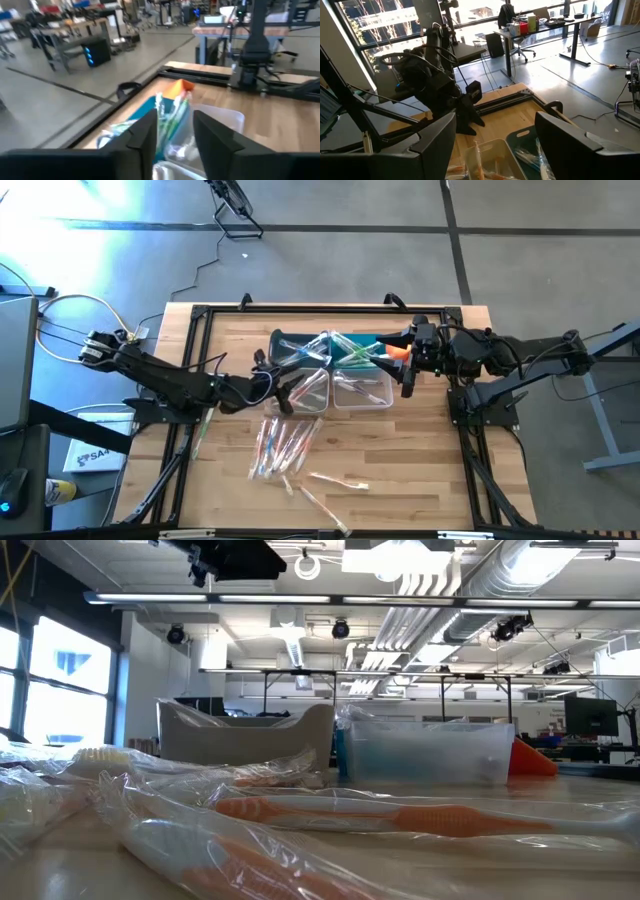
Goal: Pick & Place Toothbrushes
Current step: Put the orange toothbrush into the gray bin
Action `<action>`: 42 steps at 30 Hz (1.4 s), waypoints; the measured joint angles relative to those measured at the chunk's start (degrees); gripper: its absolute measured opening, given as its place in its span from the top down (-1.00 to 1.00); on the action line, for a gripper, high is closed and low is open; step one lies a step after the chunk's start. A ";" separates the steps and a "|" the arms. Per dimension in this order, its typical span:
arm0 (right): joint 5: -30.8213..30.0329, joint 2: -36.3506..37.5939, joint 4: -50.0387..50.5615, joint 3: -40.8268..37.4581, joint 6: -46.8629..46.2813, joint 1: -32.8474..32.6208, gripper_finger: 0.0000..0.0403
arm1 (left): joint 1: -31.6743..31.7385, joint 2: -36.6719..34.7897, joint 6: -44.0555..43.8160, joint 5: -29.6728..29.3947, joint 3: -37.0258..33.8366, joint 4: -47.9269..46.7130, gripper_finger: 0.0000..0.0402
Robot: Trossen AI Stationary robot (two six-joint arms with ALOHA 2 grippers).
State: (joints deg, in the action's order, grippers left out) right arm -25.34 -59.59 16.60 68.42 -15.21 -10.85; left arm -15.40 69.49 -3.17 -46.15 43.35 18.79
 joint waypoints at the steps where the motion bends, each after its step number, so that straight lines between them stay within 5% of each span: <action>1: 0.00 0.00 0.00 0.00 0.01 -0.01 -0.32 | 0.00 0.00 -0.73 0.59 0.43 -0.68 0.46; 9: 0.00 0.00 0.21 0.00 0.00 -0.01 -0.32 | 0.00 -2.04 -5.28 3.90 4.72 -13.33 0.73; 20: 0.00 0.00 1.17 0.00 0.01 -0.02 -0.32 | 0.00 -7.14 -18.07 11.52 6.56 -27.03 0.87; 27: -0.01 0.00 2.95 -0.02 0.01 -0.01 -0.32 | -0.04 -10.43 -16.14 17.15 6.56 -26.93 0.91; 42: -0.02 0.00 3.19 -0.02 0.01 0.00 -0.32 | -0.02 -21.99 -11.22 18.40 6.56 -34.39 1.00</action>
State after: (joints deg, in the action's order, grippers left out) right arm -25.36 -59.59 19.79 68.40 -15.20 -10.85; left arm -15.42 47.50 -14.39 -27.75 49.91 -15.60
